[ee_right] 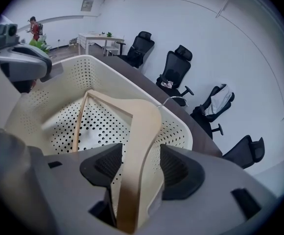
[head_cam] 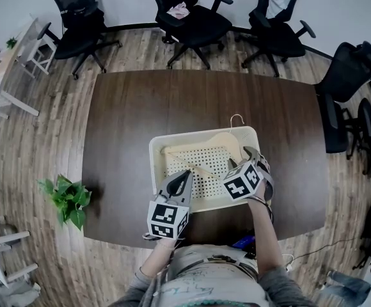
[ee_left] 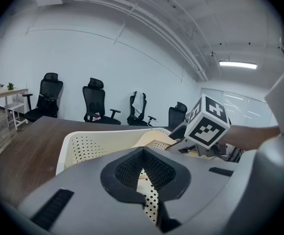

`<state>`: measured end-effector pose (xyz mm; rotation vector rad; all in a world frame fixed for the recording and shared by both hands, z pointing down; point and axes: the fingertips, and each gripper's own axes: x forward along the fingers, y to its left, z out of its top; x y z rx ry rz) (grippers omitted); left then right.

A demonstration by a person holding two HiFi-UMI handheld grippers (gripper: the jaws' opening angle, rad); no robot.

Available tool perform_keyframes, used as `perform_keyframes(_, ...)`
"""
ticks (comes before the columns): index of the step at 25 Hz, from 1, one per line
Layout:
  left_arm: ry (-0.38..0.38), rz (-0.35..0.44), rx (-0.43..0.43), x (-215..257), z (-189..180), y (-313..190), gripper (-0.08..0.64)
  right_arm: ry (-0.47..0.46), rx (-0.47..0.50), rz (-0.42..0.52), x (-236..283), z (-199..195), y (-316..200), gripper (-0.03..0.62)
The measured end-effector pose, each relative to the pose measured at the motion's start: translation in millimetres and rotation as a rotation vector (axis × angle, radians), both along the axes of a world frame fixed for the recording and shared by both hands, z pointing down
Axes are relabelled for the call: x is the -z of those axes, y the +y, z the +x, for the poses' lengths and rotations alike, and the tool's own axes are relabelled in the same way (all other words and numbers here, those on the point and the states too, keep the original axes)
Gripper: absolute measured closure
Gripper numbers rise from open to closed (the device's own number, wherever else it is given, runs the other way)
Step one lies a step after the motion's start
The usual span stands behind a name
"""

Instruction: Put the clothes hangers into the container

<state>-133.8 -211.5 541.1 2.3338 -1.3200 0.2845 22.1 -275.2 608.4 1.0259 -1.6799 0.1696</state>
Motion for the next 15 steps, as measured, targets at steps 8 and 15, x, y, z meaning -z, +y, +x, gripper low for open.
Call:
perform_keyframes(8, 0.001, -0.002, -0.002, -0.5, 0.3, 0.7, 0.549, -0.108, -0.003, 0.008, 18.3, -5.2, 5.7, 0.35)
perform_keyframes(15, -0.002, -0.006, -0.004, -0.9, 0.2, 1.3, 0.549, -0.159, -0.01, 0.029, 34.6, -2.0, 11.8, 0.35)
